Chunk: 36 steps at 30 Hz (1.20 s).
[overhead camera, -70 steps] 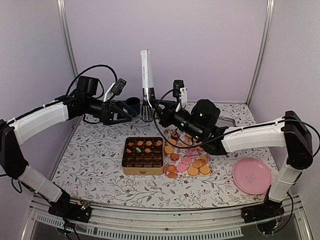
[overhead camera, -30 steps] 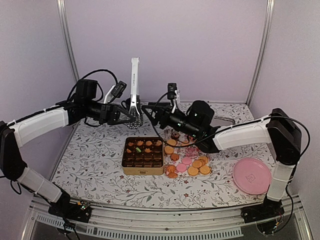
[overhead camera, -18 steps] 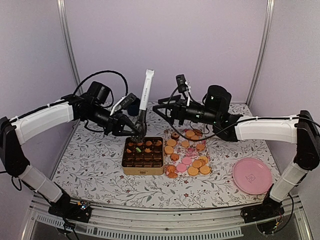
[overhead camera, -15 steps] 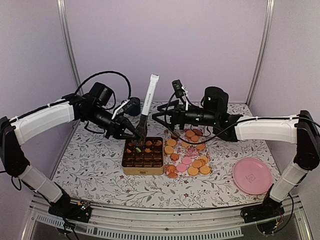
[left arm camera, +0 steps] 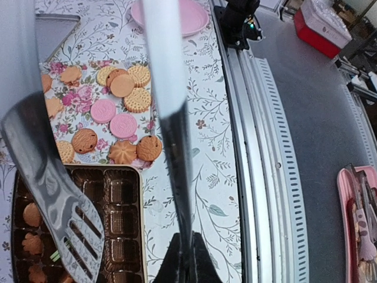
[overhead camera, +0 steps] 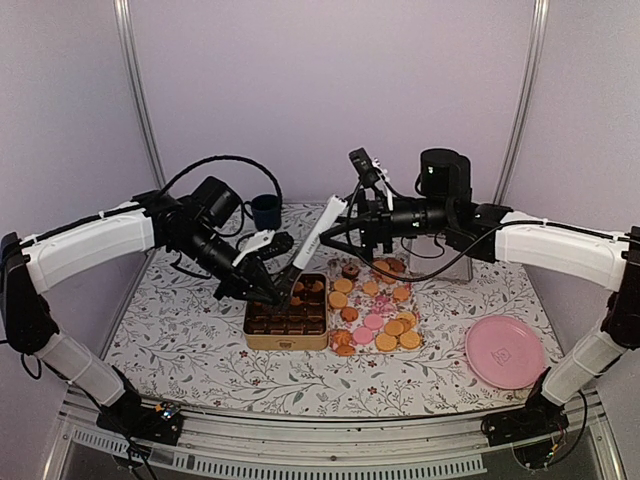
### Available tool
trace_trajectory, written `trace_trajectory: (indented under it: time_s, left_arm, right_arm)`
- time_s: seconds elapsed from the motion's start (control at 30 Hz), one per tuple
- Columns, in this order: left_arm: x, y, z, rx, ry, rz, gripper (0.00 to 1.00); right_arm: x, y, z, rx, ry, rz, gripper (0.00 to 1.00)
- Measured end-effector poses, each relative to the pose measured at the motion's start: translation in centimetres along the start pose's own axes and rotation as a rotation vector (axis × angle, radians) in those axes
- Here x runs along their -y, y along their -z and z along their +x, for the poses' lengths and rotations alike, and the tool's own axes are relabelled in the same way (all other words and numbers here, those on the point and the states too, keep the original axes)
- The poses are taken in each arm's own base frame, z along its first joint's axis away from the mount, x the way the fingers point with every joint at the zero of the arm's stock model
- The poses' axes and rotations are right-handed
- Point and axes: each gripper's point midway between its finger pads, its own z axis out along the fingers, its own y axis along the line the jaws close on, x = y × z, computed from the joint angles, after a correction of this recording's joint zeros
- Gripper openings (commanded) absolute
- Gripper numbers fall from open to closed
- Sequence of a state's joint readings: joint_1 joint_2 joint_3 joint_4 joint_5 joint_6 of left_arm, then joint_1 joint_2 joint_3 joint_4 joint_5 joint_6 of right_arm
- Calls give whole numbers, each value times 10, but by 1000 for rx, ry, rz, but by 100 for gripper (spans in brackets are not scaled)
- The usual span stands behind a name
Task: Pack the cookies
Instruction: Pass from the left arm to the right
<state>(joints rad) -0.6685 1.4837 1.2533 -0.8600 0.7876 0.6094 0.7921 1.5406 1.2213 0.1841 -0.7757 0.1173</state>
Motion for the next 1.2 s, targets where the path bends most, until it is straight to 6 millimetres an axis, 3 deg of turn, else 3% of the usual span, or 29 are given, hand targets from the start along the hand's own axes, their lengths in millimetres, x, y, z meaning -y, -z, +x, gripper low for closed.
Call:
trace_trajectory:
  time_s: [0.2,0.5,1.03,1.2]
  left_arm:
    - [-4,-2,7,-44,-32,-33,0]
    - [-8,-6,16,-98,-48,-61,0]
    - [-17,-11,32,-165,-18,-85,0]
    - [-18,-11,34,-177,-8,-93,0]
  right_arm:
    - [-3,-5,-5,-77,-6,-43,79]
    - [10,-15,33,-219,-90,-52,63]
    - [7,-25,42,-250,-81,-48,47]
    - [12,-26,45,-255,-79,-25,34]
